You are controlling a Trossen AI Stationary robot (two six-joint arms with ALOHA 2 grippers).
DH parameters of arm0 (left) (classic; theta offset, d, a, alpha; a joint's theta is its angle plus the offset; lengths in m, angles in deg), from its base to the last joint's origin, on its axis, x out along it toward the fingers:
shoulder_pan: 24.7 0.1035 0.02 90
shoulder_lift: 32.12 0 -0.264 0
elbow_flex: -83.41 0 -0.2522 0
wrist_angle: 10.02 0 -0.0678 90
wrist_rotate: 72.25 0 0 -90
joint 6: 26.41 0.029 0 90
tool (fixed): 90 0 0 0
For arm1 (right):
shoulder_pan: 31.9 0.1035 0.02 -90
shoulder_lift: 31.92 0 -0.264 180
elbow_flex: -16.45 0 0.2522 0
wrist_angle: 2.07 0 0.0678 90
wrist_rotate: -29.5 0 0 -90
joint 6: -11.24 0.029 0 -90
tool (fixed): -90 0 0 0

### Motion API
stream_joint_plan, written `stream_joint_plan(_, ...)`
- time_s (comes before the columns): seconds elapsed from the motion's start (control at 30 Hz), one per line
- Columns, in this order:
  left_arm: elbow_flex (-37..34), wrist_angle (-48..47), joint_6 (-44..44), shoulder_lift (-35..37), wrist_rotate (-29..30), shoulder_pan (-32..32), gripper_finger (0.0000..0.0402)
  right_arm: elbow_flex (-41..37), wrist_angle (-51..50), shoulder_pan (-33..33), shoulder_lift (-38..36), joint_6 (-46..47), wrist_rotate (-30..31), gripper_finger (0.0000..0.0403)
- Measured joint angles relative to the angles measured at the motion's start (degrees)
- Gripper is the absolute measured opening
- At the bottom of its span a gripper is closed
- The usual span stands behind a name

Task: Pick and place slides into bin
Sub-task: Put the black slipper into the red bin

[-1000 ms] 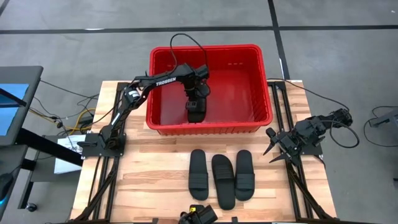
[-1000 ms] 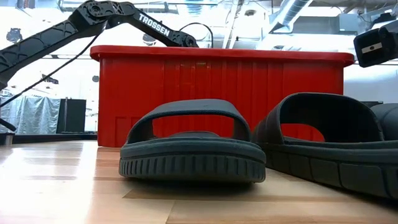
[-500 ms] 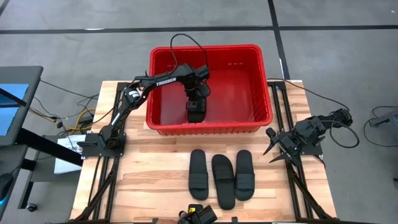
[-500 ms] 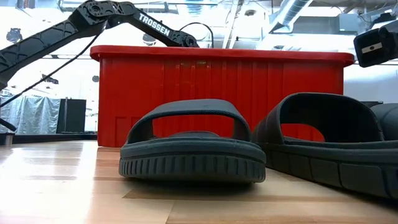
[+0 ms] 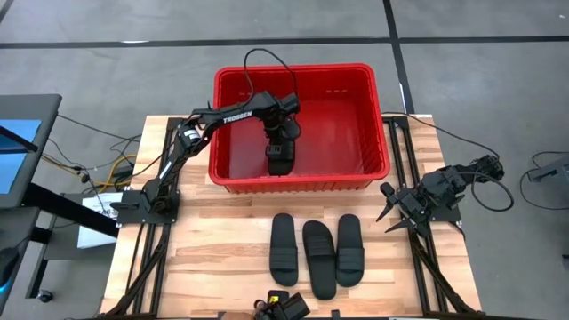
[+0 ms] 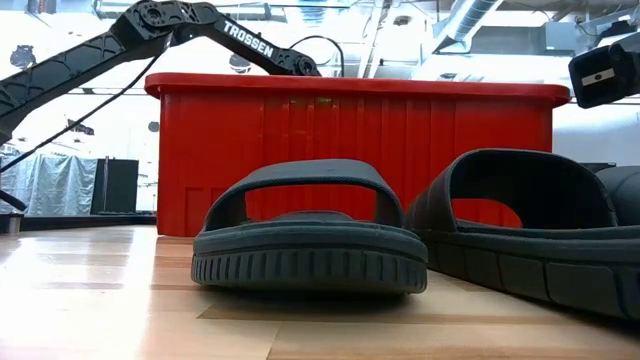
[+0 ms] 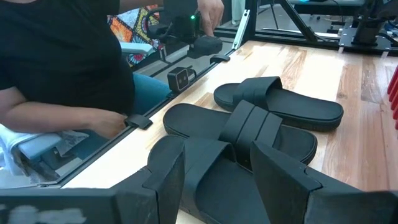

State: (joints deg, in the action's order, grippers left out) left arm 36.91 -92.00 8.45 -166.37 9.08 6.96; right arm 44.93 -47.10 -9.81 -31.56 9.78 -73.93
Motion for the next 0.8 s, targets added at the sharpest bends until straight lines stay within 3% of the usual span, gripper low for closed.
stream_joint_plan(0.8, 0.00, -0.24, 1.04, 0.00, 0.13, 0.04, 0.0247, 0.00, 0.00, -0.01, 0.00, -0.02, 0.00, 0.0173)
